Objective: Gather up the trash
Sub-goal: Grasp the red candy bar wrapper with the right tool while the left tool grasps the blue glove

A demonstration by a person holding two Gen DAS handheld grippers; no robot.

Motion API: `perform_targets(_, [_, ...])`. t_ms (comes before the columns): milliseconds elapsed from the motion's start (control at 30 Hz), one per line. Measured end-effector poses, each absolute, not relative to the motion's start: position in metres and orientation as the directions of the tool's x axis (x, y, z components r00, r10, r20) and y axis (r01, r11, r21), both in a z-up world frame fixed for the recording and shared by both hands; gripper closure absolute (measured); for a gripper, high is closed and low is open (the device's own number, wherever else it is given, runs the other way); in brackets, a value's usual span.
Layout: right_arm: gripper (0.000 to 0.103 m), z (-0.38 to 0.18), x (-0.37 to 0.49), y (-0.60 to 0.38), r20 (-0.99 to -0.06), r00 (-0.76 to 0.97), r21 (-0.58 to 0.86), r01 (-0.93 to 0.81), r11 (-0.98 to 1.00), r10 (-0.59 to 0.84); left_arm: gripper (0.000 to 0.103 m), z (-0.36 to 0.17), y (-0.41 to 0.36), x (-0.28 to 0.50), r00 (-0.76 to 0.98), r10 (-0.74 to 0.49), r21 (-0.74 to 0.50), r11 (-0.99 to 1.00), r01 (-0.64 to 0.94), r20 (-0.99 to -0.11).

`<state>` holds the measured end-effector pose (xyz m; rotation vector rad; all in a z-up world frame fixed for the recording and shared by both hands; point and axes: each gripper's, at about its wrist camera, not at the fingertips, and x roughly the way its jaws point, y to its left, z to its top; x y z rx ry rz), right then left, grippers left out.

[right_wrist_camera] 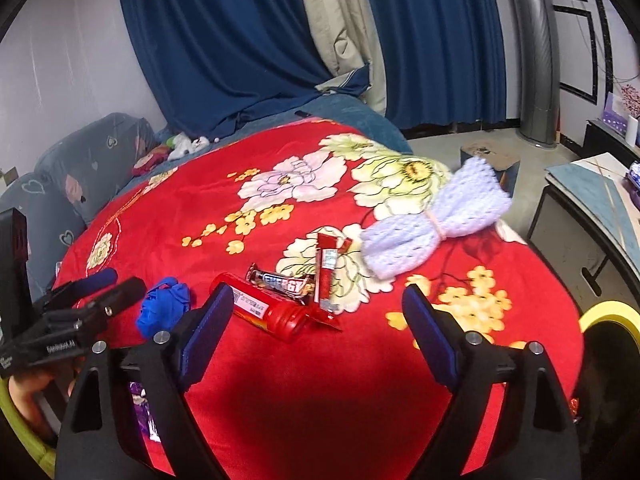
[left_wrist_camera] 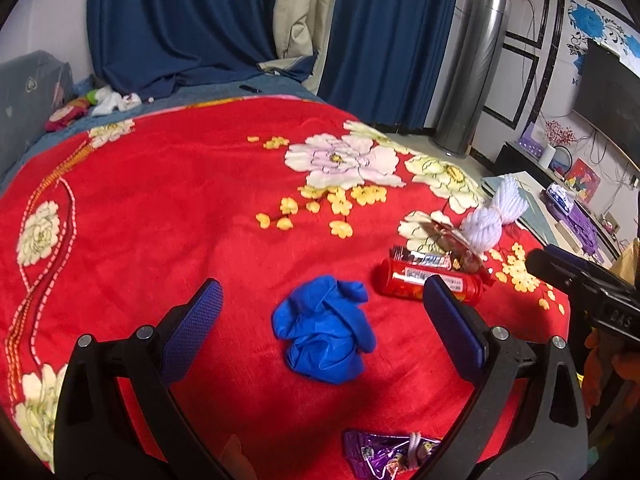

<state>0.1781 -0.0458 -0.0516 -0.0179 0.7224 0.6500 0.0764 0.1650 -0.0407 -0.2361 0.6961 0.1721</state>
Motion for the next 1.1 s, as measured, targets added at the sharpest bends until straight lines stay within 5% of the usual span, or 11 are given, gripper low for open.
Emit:
perform_targets(200, [0.034,-0.064,0.194,-0.03,-0.654,0.529,0.217,-0.553,0.805,0.54,0.011,-0.055,0.171,0.08,0.731,0.046,-0.196,0.95,-0.242,-0.681])
perform_targets(433, [0.055,-0.083,0.211,-0.023,-0.696,0.468,0.276,-0.527,0.804,0.546,0.027,-0.064,0.166,0.084,0.714,0.003,-0.211,0.954,-0.211,-0.7])
perform_targets(767, [0.076,-0.099,0.228,-0.03,-0.714,0.428,0.347,-0.471,0.811,0.554,0.037,-0.076,0.163,0.09,0.683,-0.029,-0.227,0.953,-0.202,-0.73])
perform_targets(867, [0.087,-0.102,0.23,-0.033,-0.721,0.413,0.351,-0.475,0.807,0.557,0.043,-0.078,0.166,0.091,0.676,-0.035,-0.235,0.95,-0.206,-0.736])
perform_targets(1100, [0.092,-0.102,0.22,-0.041,-0.712,0.426,0.332,-0.495,0.803,0.558,0.075,-0.082,0.168,0.092,0.666,-0.044,-0.244,0.947,-0.21,-0.745])
